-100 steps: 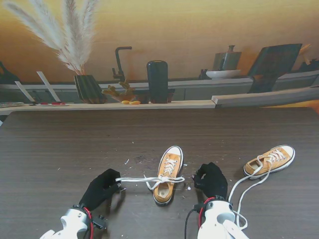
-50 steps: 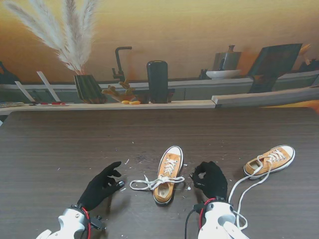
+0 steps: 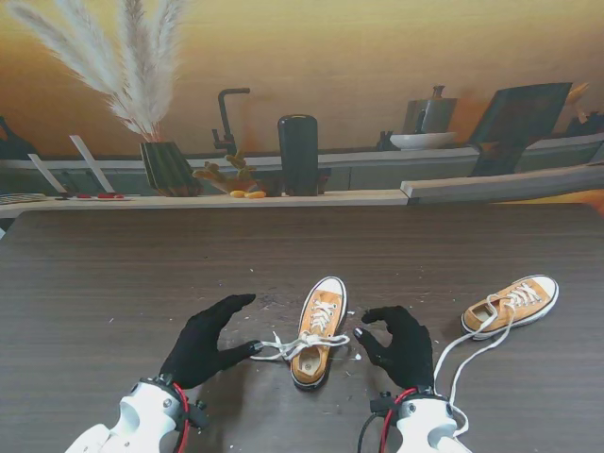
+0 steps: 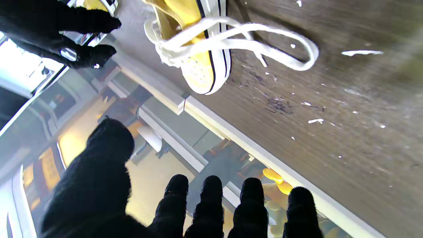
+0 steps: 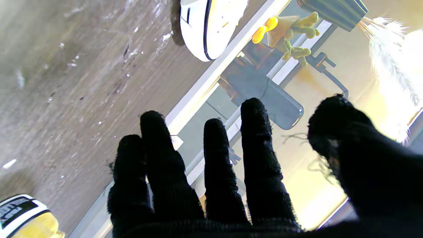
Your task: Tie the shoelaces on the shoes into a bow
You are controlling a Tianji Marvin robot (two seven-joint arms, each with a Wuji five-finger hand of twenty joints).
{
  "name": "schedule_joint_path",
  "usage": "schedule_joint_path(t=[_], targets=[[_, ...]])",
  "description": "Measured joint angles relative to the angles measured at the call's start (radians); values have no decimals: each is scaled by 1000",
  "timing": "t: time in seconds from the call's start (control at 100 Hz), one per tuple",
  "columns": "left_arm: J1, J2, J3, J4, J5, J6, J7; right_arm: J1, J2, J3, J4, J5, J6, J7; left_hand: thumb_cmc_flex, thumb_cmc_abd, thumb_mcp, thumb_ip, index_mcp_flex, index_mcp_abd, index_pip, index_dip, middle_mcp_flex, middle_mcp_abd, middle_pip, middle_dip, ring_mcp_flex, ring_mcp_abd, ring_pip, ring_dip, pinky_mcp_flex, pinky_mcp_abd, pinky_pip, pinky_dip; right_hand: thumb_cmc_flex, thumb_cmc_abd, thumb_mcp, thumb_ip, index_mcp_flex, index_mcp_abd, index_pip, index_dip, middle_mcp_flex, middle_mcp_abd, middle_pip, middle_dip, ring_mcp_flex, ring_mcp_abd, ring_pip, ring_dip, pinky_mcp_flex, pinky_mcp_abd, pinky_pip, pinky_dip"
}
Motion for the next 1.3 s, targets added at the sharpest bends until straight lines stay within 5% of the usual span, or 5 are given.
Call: schedule_joint_path(t=[0.27,0.38,0.56,0.76,1.3], targets=[[-26,30,141,-120,218,236,-49,-41,6,31,-25,55,-31,37,49,-103,64,30,48,-1,-11,0,-27,0,-15,-1,-29,6,-50,-9,19,-1,-130,32,-16,12,-36,0,-12,-8,-13,0,-18,0,-13,-2,-25,5,-6,-50,-24,-17,-44,-22],[-64,39,197,-130,269,281,-94,-55,6,42,-38,115,-46,62,60,-123,127,49,49,-1,-20,0,-50,13,-26,-1,-43,6,-62,-16,20,-1,-141,46,-16,13,-42,0,-31,-8,-18,0,-18,0,-13,-2,-25,10,-12,-53,-27,-18,-47,-23],[-147,52,297,-125,379,377,-122,-70,6,53,-48,116,-56,84,81,-150,243,38,60,-2,-27,0,-66,18,-36,-1,-80,4,-69,-16,17,-47,-165,47,-16,14,-42,0,-24,-8,-14,0,-27,0,-13,-2,-25,11,-15,-65,-28,-18,-48,-27],[-223,58,369,-101,474,443,-189,-81,9,65,-58,136,-65,109,96,-150,271,38,60,-2,-27,0,-97,19,-46,-1,-94,-6,-71,-16,2,-48,-177,47,-16,24,-51,0,-24,-8,-14,0,-27,0,-13,-2,-25,12,-15,-75,-29,-18,-48,-28],[-342,66,478,-22,513,498,-231,-92,11,77,-66,166,-66,131,107,-150,323,18,60,-2,-27,0,-102,19,-48,-1,-95,-8,-74,-16,-7,-48,-187,47,-16,32,-51,0,-24,-8,-14,0,-27,0,-13,-2,-25,12,-15,-77,-29,-18,-48,-28]])
